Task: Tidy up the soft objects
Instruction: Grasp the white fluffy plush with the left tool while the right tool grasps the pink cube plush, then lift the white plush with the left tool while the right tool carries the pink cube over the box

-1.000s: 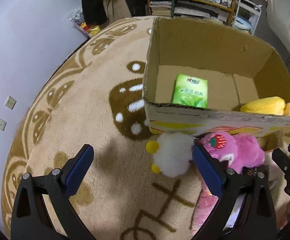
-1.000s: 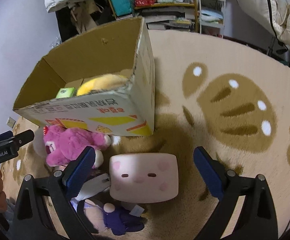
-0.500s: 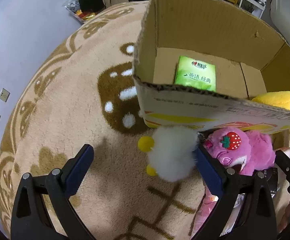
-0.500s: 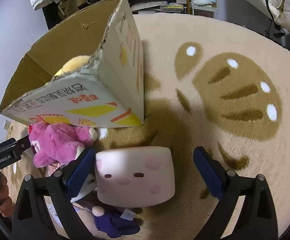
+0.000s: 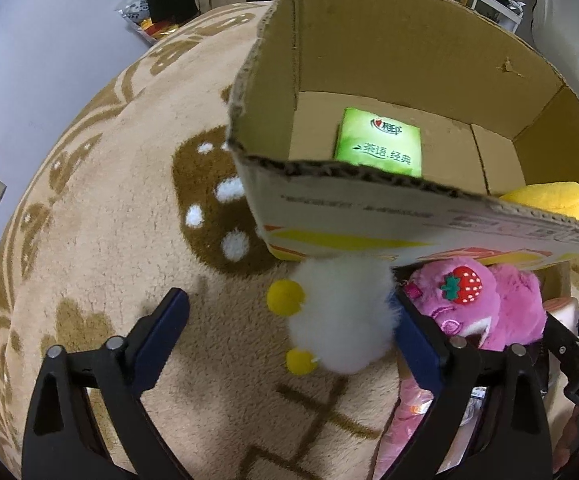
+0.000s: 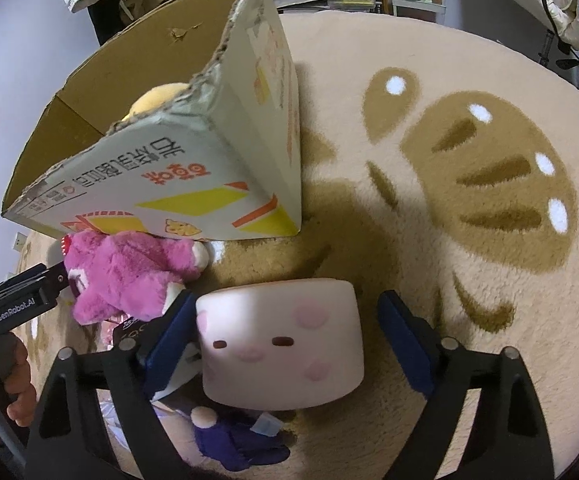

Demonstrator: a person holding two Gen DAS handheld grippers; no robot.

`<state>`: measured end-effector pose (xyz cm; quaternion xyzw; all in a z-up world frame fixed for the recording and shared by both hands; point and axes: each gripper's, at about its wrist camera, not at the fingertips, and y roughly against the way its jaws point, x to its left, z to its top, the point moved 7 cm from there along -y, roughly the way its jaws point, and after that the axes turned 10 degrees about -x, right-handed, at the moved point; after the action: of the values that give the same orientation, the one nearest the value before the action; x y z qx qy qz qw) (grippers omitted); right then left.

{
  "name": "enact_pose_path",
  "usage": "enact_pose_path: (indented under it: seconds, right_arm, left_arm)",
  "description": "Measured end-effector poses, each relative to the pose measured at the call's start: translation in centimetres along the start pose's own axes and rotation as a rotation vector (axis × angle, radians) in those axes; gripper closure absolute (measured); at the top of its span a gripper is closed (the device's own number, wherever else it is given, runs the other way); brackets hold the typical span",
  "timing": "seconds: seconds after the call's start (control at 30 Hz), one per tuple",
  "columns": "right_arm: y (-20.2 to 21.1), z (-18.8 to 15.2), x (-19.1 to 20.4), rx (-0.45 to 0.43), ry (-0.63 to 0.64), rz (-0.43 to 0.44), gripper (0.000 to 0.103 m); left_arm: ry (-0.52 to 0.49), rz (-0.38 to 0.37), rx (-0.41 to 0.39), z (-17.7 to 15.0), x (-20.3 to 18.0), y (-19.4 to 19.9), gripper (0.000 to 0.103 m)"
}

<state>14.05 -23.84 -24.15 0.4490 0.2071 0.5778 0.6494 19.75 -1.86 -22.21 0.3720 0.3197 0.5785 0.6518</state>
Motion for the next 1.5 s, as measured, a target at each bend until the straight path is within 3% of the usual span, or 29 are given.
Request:
enact_pose_path:
  seconds: [0.13, 0.53, 0.67, 0.9, 1.23, 1.37, 1.5]
  right_arm:
    - [0.1, 0.0, 0.2, 0.007, -0.002, 0.005, 0.013]
    - [0.5, -0.5, 1.4, 0.019, 0.02, 0.022, 0.029]
    - [1.1, -0.4, 1.6, 0.014, 0.022, 0.024, 0.035]
    - [2.2, -0.2, 2.8, -0.016, 0.046, 0.029, 0.044]
    - [4.3, 1.3, 2.0, -0.104, 0.042, 0.029, 0.048]
    - [6.1, 1.9, 1.1, -0.157, 0.056, 0.011, 0.048]
    - [8.0, 2.8, 1.1, -0.222, 0.079, 0.004, 0.048]
  left_arm:
    - [0.017, -0.036, 0.006, 0.0, -0.3, 0.0, 0.019]
    - [0.053, -0.17, 0.051, -0.8, -2.1, 0.1, 0.062]
    - [-0.005, -0.163, 0.033, -1.0, -3.2, 0.6, 0.073]
    - [-0.066, -0.127, 0.032, -1.4, -4.0, 1.2, 0.075]
    - [-0.026, -0.102, -0.035, -1.2, -3.3, 4.7, 0.075]
    - [-0.036, -0.055, -0.115, -0.1, -2.1, 6.9, 0.075]
    - [-0.012, -0.071, -0.185, 0.9, -1.9, 9.8, 0.075]
